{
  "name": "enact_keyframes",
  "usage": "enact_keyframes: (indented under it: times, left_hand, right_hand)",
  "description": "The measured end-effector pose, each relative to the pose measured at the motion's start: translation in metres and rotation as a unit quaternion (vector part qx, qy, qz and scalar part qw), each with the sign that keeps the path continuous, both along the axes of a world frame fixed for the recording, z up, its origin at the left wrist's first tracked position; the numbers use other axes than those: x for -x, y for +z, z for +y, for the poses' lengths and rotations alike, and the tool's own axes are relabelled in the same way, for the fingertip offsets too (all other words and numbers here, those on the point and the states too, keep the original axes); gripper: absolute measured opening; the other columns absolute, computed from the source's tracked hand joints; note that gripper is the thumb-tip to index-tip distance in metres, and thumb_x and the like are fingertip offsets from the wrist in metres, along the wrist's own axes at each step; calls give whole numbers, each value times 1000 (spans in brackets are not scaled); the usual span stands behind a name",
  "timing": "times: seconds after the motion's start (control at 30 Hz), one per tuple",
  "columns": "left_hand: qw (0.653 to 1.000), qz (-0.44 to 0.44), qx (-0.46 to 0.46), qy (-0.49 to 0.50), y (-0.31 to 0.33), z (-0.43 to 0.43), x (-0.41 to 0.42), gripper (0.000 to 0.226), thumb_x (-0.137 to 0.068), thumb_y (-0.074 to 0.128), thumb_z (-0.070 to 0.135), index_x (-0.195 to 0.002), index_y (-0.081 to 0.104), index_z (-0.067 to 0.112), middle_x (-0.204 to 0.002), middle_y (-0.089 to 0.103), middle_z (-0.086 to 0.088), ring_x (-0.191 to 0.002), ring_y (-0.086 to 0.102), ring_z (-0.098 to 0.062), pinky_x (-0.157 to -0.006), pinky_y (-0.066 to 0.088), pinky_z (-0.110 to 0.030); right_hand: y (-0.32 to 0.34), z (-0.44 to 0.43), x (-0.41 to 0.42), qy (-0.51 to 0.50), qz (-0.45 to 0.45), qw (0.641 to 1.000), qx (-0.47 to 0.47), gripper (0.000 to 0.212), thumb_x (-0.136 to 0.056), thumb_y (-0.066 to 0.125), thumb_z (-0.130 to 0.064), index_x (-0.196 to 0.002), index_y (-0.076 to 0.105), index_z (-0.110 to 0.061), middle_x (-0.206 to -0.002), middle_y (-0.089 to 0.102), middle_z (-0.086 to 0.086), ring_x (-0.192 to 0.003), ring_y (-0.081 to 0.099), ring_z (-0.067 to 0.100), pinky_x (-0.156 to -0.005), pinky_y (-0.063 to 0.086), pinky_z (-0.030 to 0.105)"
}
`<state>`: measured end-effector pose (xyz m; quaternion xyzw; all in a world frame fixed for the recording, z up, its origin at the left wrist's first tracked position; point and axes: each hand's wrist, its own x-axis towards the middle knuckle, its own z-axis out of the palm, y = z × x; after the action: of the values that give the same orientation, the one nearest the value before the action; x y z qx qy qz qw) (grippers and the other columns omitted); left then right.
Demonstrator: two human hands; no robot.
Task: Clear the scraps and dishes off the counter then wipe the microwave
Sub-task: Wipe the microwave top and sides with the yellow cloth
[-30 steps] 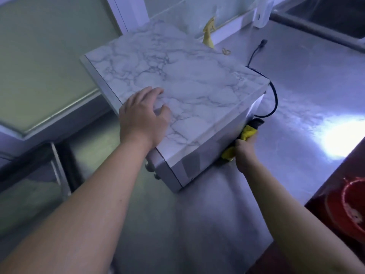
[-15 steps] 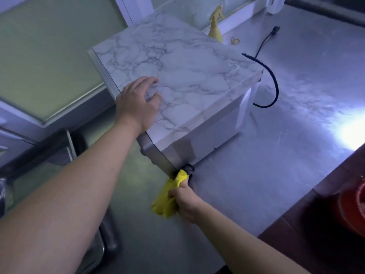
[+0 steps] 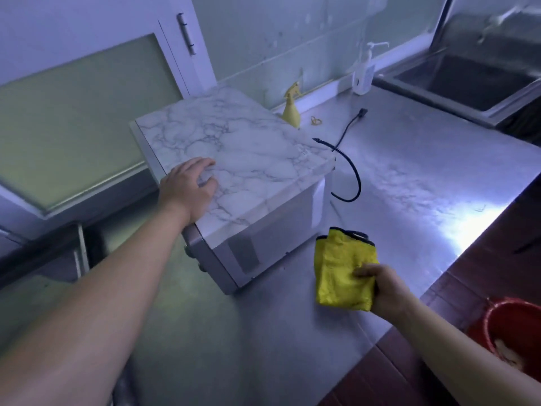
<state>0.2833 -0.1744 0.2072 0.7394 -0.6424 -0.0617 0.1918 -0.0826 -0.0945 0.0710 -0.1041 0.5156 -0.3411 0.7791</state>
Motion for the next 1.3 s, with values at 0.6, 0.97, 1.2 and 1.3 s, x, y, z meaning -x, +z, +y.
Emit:
enact_keyframes:
  times: [0.6, 0.97, 1.2, 1.3]
  left_hand:
    - [1000, 2, -2, -1, 2, 1, 1, 58, -83, 40, 44, -137, 55, 27, -148, 49, 5, -136, 41, -23, -116, 29, -41]
    - [1000, -2, 7, -4, -3, -4, -2, 61, -79, 41, 43, -135, 57, 25, -146, 51, 1, -133, 44, -27, -115, 31, -38]
    - [1000, 5, 11, -4, -3, -3, -2, 60, -79, 42, 44, -134, 58, 26, -145, 53, 1, -132, 45, -27, -114, 33, -38]
    - [1000, 6, 10, -6, -4, -5, -4, 60, -80, 42, 45, -135, 57, 26, -145, 53, 2, -132, 45, -26, -115, 32, -39]
  right_hand:
    - [-17, 29, -12, 138, 353, 854, 358, 22, -77, 69, -38, -96, 65, -27, -80, 72, -12, -77, 66, 7, -67, 52, 27]
    - [-71, 75, 1, 282, 449, 723, 443, 40, -88, 65, -16, -126, 65, -25, -128, 60, -15, -125, 54, 15, -104, 39, 23]
    - [-74, 49, -4, 345, 578, 604, 427, 47, -95, 59, -11, -137, 60, -32, -138, 52, 0, -128, 41, 28, -106, 31, 37]
    - [-75, 33, -15, 451, 572, 498, 472, 49, -94, 56, -19, -138, 54, -39, -142, 42, -2, -134, 34, 28, -106, 25, 38]
